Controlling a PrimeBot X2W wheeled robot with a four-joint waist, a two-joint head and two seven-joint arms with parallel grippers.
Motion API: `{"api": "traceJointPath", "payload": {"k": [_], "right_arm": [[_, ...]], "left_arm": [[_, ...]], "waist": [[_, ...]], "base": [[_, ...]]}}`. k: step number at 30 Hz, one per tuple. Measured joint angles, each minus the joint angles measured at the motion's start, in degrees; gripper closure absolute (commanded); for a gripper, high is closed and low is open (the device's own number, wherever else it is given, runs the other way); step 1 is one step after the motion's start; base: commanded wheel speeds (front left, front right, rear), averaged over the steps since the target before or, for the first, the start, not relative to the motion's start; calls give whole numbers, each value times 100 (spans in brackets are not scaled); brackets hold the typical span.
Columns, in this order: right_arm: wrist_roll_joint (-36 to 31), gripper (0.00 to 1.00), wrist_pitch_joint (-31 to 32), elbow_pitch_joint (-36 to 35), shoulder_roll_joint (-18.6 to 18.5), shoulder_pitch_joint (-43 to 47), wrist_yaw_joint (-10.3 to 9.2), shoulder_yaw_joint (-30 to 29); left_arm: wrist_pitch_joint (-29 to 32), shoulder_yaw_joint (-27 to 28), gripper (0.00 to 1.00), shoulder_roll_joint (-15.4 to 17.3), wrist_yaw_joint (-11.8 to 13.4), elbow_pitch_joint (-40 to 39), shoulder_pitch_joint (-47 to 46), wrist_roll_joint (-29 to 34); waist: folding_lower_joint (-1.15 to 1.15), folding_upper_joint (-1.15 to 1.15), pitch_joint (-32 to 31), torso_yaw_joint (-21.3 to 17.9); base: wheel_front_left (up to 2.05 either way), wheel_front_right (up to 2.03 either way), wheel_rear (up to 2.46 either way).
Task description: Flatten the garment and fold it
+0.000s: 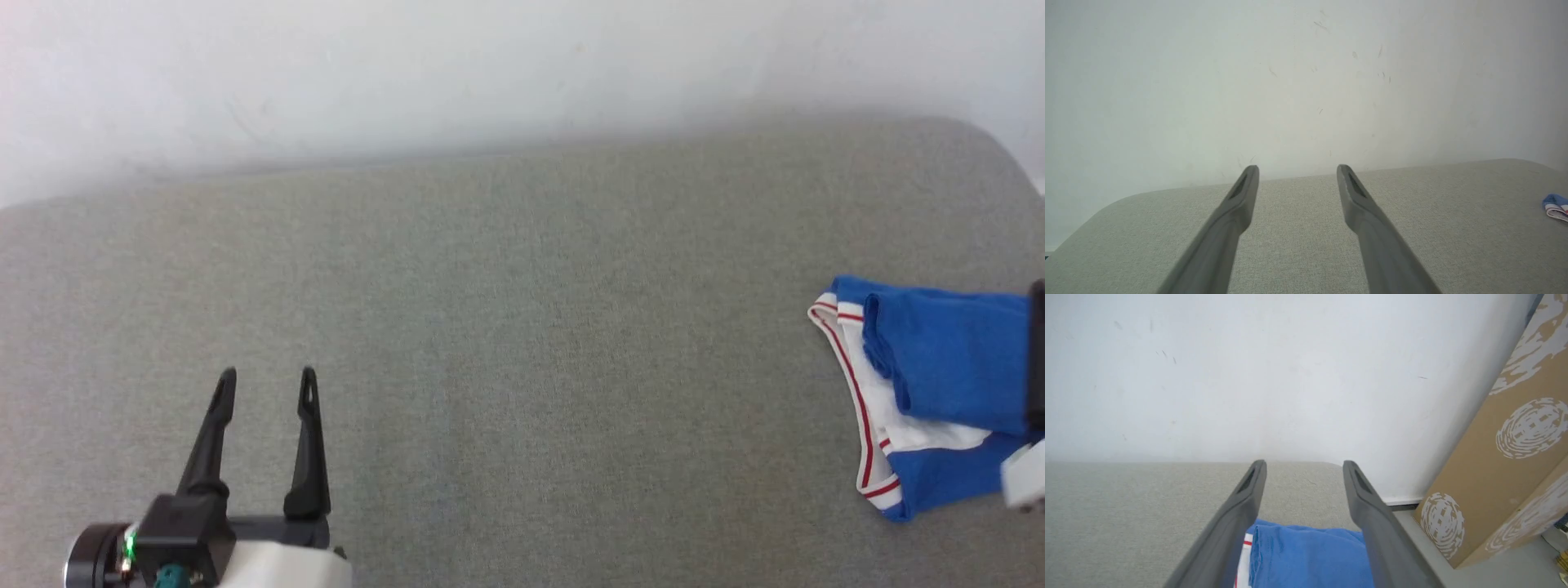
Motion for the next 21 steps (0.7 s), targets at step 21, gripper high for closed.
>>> {"api": "traceJointPath", "payload": {"k": [21], "right_arm": [[-293, 0, -957, -125, 550, 1510, -4, 432]], "left_arm": [[-270, 26, 0, -167, 124, 236, 825, -283]], "waist": [[2, 0, -687, 335]], "base": [[0, 0, 0]]}}
